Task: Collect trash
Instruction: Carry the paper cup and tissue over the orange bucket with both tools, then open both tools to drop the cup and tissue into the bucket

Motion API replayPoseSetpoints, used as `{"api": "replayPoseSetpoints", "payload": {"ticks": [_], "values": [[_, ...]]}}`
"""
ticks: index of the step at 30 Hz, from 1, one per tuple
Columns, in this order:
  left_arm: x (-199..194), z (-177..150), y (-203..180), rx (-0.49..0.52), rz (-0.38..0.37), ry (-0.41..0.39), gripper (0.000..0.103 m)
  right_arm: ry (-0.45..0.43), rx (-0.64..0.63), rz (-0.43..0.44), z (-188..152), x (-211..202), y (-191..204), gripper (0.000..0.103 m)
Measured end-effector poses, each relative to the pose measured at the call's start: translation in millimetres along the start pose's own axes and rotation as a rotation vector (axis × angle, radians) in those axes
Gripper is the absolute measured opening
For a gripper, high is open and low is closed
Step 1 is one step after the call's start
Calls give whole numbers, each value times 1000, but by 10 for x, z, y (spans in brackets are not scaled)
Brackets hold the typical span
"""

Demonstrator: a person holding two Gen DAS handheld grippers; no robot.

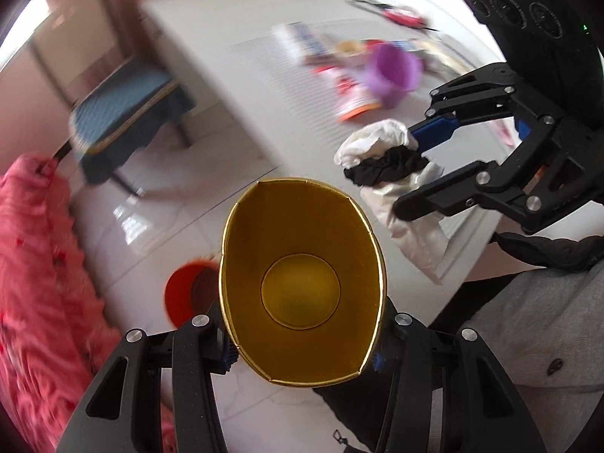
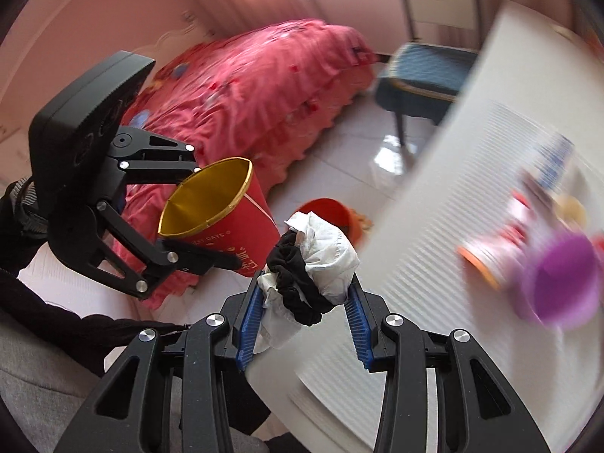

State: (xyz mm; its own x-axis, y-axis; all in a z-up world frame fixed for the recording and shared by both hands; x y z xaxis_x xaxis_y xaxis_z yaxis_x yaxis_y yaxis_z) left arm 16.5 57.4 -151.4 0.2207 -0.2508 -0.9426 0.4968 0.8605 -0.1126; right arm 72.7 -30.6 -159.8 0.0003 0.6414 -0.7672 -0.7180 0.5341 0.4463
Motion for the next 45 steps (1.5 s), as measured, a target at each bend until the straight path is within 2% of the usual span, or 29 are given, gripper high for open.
{"api": "replayPoseSetpoints", "payload": {"ticks": [5, 9, 15, 20, 28, 32, 39, 41, 45], "values": [[200, -240, 546, -111, 26, 16, 52, 51, -55, 50, 412, 664, 347, 42], [368, -495, 1056, -161, 57, 28, 52, 106, -81, 49, 673, 1280, 536, 42], [860, -790, 1737, -249, 42, 41, 52, 234, -86, 8, 902, 2389, 519, 42], [1326, -1036, 2078, -299, -15, 56, 52, 339, -67, -28, 870, 3226, 374, 42], [1990, -1225, 2357, -335, -63, 73, 53, 450, -39, -83, 511, 4171, -20, 42], [2320, -1282, 2423, -352, -96, 100, 53, 474, -9, -87, 365, 4513, -204, 42], [2688, -1333, 2428, -349, -142, 132, 54, 512, 61, -117, 125, 4814, -474, 42], [2742, -1338, 2417, -339, -132, 139, 57, 510, 76, -118, 110, 4873, -540, 43], [2850, -1348, 2466, -359, -95, 162, 60, 497, 161, -104, 69, 4931, -693, 52]]}}
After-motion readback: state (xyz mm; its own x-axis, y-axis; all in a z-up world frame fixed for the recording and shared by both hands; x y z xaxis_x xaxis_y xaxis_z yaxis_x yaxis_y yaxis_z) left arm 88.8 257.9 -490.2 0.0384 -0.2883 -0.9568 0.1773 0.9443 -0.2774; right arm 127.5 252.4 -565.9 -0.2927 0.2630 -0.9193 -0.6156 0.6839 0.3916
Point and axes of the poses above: each gripper's, at about its wrist camera, not at the fingertips, and x roughly the way its jaws point, y to its left, z to its top, the point moved 4 cm from there along x, roughly the way its jaws point, and after that the axes turned 4 degrees about -y, right-handed, at the moved point
